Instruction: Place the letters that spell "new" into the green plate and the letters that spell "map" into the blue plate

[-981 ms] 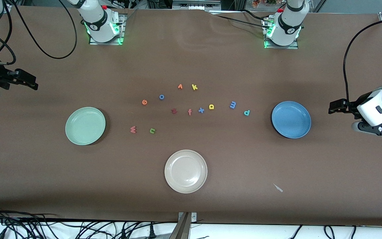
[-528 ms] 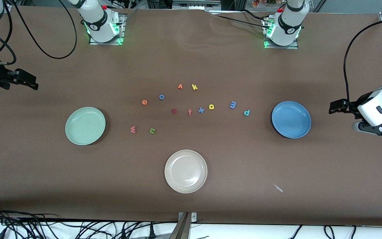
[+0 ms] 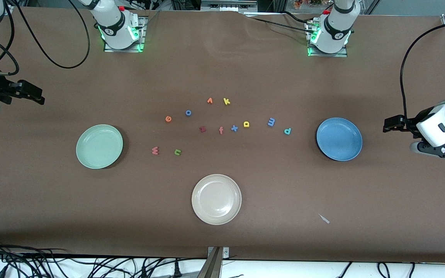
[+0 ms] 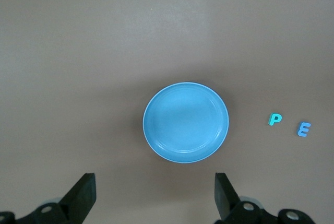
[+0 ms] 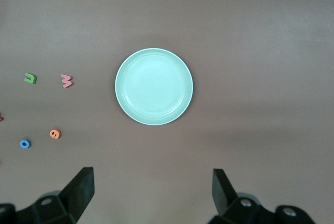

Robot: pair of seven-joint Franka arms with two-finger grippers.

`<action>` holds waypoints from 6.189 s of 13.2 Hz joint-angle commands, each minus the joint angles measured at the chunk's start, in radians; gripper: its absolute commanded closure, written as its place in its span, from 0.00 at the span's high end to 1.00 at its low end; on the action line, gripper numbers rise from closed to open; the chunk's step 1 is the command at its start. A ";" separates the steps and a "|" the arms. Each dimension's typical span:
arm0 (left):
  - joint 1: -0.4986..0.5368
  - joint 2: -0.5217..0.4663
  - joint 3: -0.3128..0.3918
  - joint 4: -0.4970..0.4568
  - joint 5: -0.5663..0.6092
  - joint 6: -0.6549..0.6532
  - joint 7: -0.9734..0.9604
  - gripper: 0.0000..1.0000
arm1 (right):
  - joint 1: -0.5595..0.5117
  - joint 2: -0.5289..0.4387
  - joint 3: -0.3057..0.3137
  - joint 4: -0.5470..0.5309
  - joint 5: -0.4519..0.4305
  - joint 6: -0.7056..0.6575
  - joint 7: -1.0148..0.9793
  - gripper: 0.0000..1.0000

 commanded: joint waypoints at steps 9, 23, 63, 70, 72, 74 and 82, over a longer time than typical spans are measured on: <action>-0.011 -0.019 -0.006 -0.014 -0.022 -0.002 -0.033 1.00 | 0.004 -0.006 -0.004 -0.004 -0.009 -0.005 -0.012 1.00; -0.010 -0.017 -0.007 -0.025 -0.030 -0.004 -0.033 1.00 | 0.004 -0.006 -0.004 -0.005 -0.009 -0.005 -0.012 1.00; -0.018 -0.011 -0.226 -0.235 -0.086 0.174 -0.388 1.00 | 0.004 -0.006 -0.004 -0.005 -0.009 -0.006 -0.012 1.00; -0.092 0.071 -0.294 -0.512 -0.068 0.565 -0.542 0.97 | 0.004 -0.006 -0.004 -0.007 -0.009 -0.007 -0.011 1.00; -0.113 0.116 -0.294 -0.545 -0.066 0.660 -0.570 0.97 | 0.004 -0.006 -0.004 -0.007 -0.009 -0.006 -0.011 1.00; -0.128 0.141 -0.294 -0.594 -0.065 0.744 -0.570 0.97 | 0.004 -0.006 -0.004 -0.008 -0.009 -0.008 -0.011 1.00; -0.137 0.194 -0.294 -0.635 -0.040 0.791 -0.578 0.83 | 0.004 -0.006 -0.004 -0.010 -0.009 -0.008 -0.006 1.00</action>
